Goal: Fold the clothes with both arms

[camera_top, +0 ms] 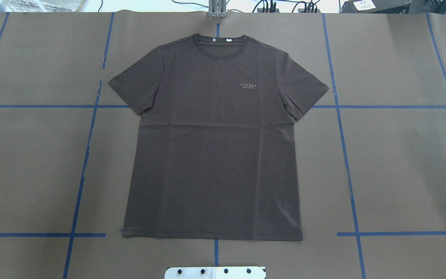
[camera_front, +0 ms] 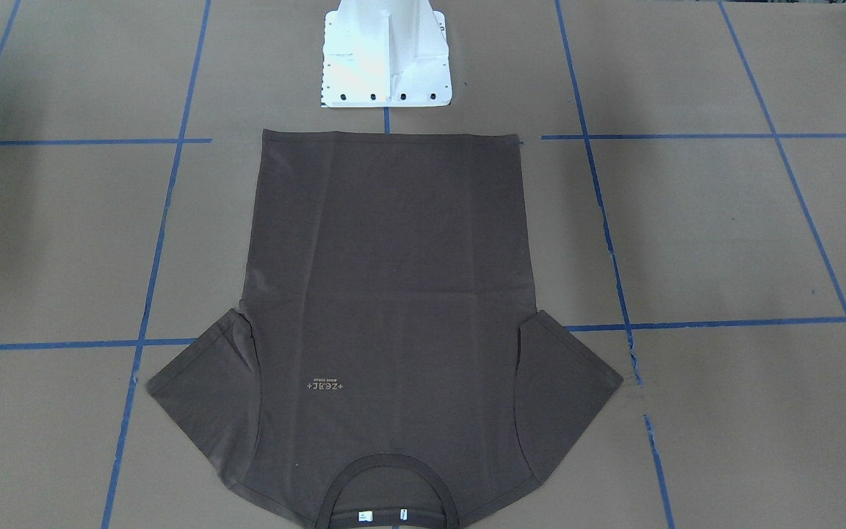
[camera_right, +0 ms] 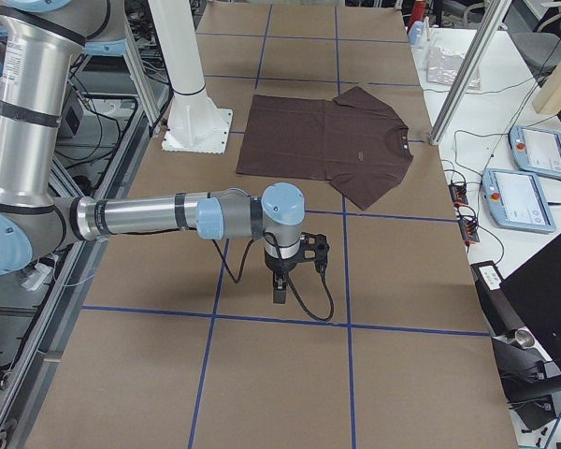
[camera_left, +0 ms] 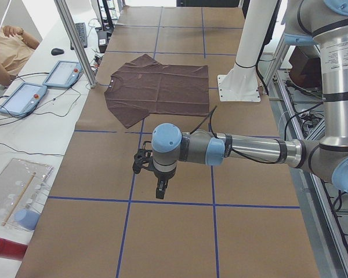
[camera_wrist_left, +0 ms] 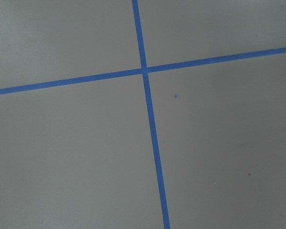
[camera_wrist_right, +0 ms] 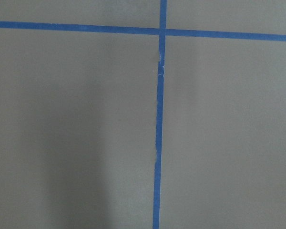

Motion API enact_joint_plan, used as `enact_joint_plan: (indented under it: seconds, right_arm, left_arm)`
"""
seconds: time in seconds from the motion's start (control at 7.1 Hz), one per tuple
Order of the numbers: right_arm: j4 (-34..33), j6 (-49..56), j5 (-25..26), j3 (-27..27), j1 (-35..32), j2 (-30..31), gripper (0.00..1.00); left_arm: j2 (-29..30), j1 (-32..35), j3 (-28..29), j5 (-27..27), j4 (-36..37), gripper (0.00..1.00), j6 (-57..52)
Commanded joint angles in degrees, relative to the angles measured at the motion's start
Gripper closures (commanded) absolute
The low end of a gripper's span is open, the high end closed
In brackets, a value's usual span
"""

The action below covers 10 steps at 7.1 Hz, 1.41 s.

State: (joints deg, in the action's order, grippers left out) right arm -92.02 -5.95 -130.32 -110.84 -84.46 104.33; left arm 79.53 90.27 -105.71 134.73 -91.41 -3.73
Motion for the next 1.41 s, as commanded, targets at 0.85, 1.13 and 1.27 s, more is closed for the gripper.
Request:
enact_joint_plan:
  seconds: [0.85,1.13,1.27]
  right_arm:
    - [3.92,-0.47,-1.5,-0.17,0.26,-15.73,0.0]
    - [17.49,-4.56,-0.74,2.54,4.7,-15.98,0.0]
    - [18.36,-21.04,7.63,2.82,13.45,-21.65,0.0]
  left_arm:
    - [2.55,-0.53,3.38,0.44,-37.01,0.0,-0.05]
    - [4.93,-0.62,8.66,0.36,-48.38,0.0,-0.14]
    - [4.93,-0.62,8.76,0.36,-49.12,0.0,-0.05]
